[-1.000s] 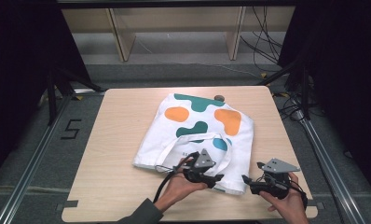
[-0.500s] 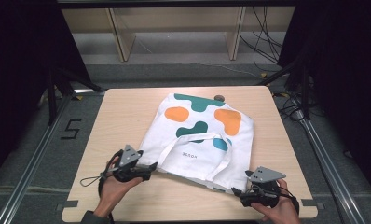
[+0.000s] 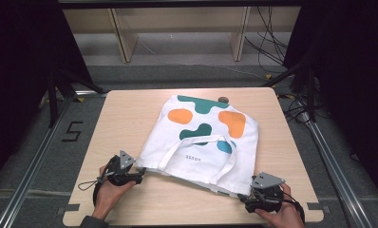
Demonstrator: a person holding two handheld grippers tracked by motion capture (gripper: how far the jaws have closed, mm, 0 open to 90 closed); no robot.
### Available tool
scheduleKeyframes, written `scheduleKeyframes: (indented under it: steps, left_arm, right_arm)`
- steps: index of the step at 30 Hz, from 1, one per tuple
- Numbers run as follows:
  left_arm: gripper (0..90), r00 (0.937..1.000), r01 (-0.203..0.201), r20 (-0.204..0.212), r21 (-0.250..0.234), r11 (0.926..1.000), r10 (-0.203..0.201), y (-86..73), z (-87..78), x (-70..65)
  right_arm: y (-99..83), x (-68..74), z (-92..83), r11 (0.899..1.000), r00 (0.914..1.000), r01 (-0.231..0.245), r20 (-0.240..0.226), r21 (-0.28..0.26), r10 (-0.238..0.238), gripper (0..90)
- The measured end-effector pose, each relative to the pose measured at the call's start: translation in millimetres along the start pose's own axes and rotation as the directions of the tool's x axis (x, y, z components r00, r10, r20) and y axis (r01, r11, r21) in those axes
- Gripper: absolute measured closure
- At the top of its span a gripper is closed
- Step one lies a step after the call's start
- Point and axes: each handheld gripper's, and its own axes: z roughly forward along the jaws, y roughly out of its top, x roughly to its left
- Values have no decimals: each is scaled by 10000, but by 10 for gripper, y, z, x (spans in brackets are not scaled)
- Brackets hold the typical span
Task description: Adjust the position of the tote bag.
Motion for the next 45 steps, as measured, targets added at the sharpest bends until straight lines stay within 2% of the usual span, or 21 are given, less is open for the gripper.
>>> scheduleKeyframes:
  steps: [2,6,8,12,14,15,16,17,18,19,20,21,23,25,28,29,31,32,37,41,45]
  left_arm:
    - [288,9992,397,38,-96,9992,-396,0,35,-2]
    - [316,9999,-84,-105,-354,9993,81,40,73,8]
    - [355,9992,-373,85,-680,9970,379,81,107,20]
    - [369,9999,76,-99,-556,9984,-81,128,213,-32]
    - [356,9999,31,114,-640,9979,-23,151,296,0]
    - [344,9993,-303,182,-603,9977,314,172,324,42]
    - [344,9995,-99,288,-610,9981,117,177,360,47]
    - [370,9993,131,362,-538,9985,-112,182,369,31]
    - [436,9988,-7,487,-704,9975,42,193,377,24]
    - [514,9990,-113,412,-742,9972,144,202,365,-7]
    - [601,9985,-508,185,-645,9966,521,217,342,-24]
    - [629,9970,-699,296,-677,9953,720,220,312,-35]
    - [652,9973,-564,415,-794,9953,598,210,304,-34]
    - [728,9949,-858,483,-664,9941,891,180,249,-80]
    - [736,9891,-1230,749,-512,9911,1266,157,175,-140]
    - [736,9896,-1142,819,-478,9923,1178,145,141,-189]
    - [744,9849,-1382,1011,-305,9899,1406,117,35,-327]
    - [747,9849,-1382,1011,-305,9899,1406,117,35,-327]
    - [751,9740,-1658,1474,-534,9847,1720,15,-169,-517]
    - [746,9741,-1621,1522,-469,9857,1675,-13,-268,-577]
    - [656,9809,-1631,1021,-347,9860,1658,-6,-253,-584]
  right_arm:
    - [-12,-6,14,10000,9999,-64,82,11,64,207]
    - [13,7,-1,9999,9998,-133,121,-95,134,209]
    - [18,20,3,9999,9997,-113,208,-115,116,216]
    - [30,76,38,9994,9983,339,468,24,-340,236]
    - [30,110,61,9966,9945,798,669,189,-809,244]
    - [36,104,78,9949,9922,993,744,168,-1003,257]
    - [36,104,78,9949,9922,993,744,168,-1003,257]
    - [37,105,74,9962,9934,841,770,206,-855,259]
    - [39,91,78,9955,9916,924,886,190,-937,261]
    - [37,78,91,9939,9885,1084,1037,184,-1097,261]
    - [39,106,107,9941,9883,1019,1103,364,-1053,271]
    - [51,103,110,9907,9831,1322,1237,319,-1352,299]
    - [64,103,100,9885,9784,1492,1408,243,-1512,339]
    - [82,40,66,9903,9773,1381,1643,-149,-1338,437]
    - [69,-17,62,9919,9744,1274,1873,-25,-1246,448]
    - [64,-49,67,9909,9721,1344,1934,43,-1327,449]
    - [58,-126,55,9914,9703,1305,2051,5,-1278,459]
    - [58,-126,55,9914,9703,1305,2051,5,-1278,459]
    - [34,-280,47,9931,9814,1012,1693,-590,-900,593]
    - [9,-351,66,9945,9843,880,1586,-570,-780,671]
    - [18,-367,51,9907,9808,1239,1585,-563,-1136,745]
